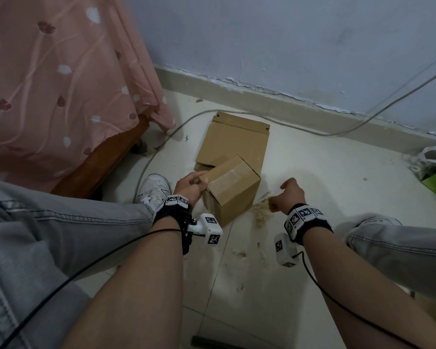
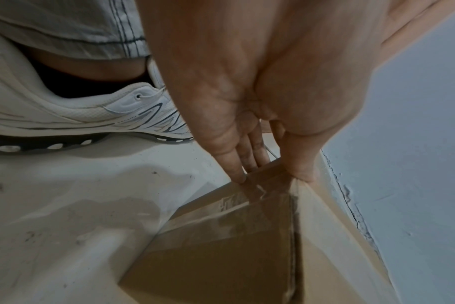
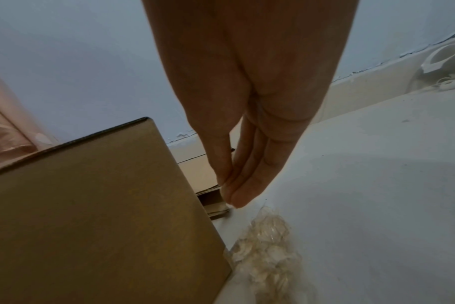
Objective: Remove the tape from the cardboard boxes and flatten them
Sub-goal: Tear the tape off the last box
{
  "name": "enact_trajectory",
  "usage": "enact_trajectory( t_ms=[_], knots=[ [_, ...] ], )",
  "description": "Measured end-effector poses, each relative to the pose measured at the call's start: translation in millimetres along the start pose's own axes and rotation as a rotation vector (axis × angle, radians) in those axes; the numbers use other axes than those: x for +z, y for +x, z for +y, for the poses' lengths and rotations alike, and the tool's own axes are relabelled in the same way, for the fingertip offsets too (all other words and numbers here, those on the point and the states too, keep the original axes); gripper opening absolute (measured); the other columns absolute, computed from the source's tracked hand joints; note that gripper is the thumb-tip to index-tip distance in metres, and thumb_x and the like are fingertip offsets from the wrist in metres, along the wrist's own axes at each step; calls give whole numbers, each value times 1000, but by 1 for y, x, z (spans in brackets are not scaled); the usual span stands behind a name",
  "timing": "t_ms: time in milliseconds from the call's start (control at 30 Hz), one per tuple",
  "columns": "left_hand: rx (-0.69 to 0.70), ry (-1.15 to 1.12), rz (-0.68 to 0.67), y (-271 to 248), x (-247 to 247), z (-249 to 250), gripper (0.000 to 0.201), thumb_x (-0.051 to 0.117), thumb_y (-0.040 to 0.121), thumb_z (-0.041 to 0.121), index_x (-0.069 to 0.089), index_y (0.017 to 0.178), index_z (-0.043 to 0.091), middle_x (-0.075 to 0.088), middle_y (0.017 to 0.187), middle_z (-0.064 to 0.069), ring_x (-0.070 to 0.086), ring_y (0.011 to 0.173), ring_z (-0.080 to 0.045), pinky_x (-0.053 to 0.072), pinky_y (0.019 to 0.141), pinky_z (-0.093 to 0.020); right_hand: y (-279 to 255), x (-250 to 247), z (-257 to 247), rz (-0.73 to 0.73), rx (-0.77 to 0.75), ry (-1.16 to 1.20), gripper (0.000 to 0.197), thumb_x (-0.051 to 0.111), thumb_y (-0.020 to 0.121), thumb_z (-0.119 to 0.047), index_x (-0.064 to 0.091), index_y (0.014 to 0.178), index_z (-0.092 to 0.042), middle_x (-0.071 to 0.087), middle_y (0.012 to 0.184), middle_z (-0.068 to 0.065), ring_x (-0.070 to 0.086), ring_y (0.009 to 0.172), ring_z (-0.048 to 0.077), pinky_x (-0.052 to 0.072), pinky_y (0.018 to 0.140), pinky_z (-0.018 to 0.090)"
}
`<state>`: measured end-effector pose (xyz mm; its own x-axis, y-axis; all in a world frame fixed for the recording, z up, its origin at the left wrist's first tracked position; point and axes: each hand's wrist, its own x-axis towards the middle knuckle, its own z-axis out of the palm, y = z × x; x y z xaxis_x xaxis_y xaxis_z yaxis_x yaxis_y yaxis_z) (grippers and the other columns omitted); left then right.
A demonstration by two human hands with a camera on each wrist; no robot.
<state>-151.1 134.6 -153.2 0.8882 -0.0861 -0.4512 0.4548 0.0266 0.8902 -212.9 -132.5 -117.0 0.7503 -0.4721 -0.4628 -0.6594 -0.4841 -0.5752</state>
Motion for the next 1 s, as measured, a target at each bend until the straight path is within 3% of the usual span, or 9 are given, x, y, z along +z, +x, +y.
enact_trajectory(
  t_ms=[100, 200, 267, 333, 467, 567, 700, 867, 1000],
  knots=[
    [1, 7, 6, 1, 0, 0, 23, 71, 67, 30, 77, 86, 42, 68, 116, -16, 63, 116, -31, 47, 106, -45, 1, 1, 1, -23, 4, -18, 11, 70, 78, -1, 60, 80, -5, 71, 75, 17, 72, 68, 29, 61, 70, 39],
    [2, -3, 8, 0, 0, 0, 21, 72, 72, 26, 78, 86, 41, 70, 109, -12, 63, 115, -31, 47, 107, -45, 4, 2, 3, -42, 1, -59, 25, 71, 86, -18, 68, 63, -11, 62, 60, 2, 61, 65, 20, 51, 63, 25],
    [3, -14, 9, -1, 0, 1, 21, 71, 78, 21, 78, 86, 39, 70, 101, -6, 63, 115, -30, 46, 107, -46, 5, 2, 6, -53, 12, -58, 22, 69, 88, -20, 75, 74, -5, 65, 67, 5, 57, 68, 20, 44, 60, 22],
    [3, -16, 13, -2, 0, 1, 21, 71, 78, 20, 78, 86, 38, 70, 94, -1, 64, 114, -29, 46, 107, -45, 8, 3, 9, -48, -7, -18, 14, 66, 88, -9, 78, 86, -3, 73, 82, 13, 66, 76, 24, 52, 68, 26],
    [4, -21, 16, -4, 0, 2, 21, 71, 75, 22, 78, 87, 38, 67, 82, 6, 65, 103, -23, 46, 107, -44, 9, 3, 9, -16, -17, 106, 10, 66, 82, 7, 73, 80, 0, 72, 75, 20, 73, 64, 28, 62, 69, 39],
    [5, -19, 19, -7, 2, 5, 21, 71, 71, 26, 78, 86, 39, 70, 92, 0, 65, 109, -27, 46, 107, -45, 10, 5, 9, 13, -27, 82, 9, 71, 80, 4, 64, 80, -3, 71, 68, 18, 72, 57, 26, 62, 65, 42],
    [-14, -21, 26, -11, 2, 10, 21, 71, 69, 27, 78, 85, 39, 70, 95, -1, 64, 112, -29, 47, 106, -44, 13, 12, 11, -21, -58, -45, 23, 72, 87, -14, 68, 68, -1, 70, 66, 15, 68, 54, 23, 60, 64, 32],
    [-5, -19, 31, -16, 2, 11, 24, 69, 84, 14, 79, 87, 36, 65, 84, 4, 64, 100, -23, 46, 107, -46, 28, 25, 16, -49, -18, -216, 21, 61, 94, -17, 70, 94, 2, 70, 95, 19, 66, 81, 29, 53, 70, 31],
    [-3, -28, 31, -17, 2, 11, 24, 69, 84, 13, 79, 88, 35, 63, 79, 6, 63, 98, -22, 46, 107, -46, 41, 42, 28, -87, -9, -336, 18, 57, 91, -4, 72, 89, 6, 71, 87, 20, 70, 81, 32, 60, 76, 40]
  ],
)
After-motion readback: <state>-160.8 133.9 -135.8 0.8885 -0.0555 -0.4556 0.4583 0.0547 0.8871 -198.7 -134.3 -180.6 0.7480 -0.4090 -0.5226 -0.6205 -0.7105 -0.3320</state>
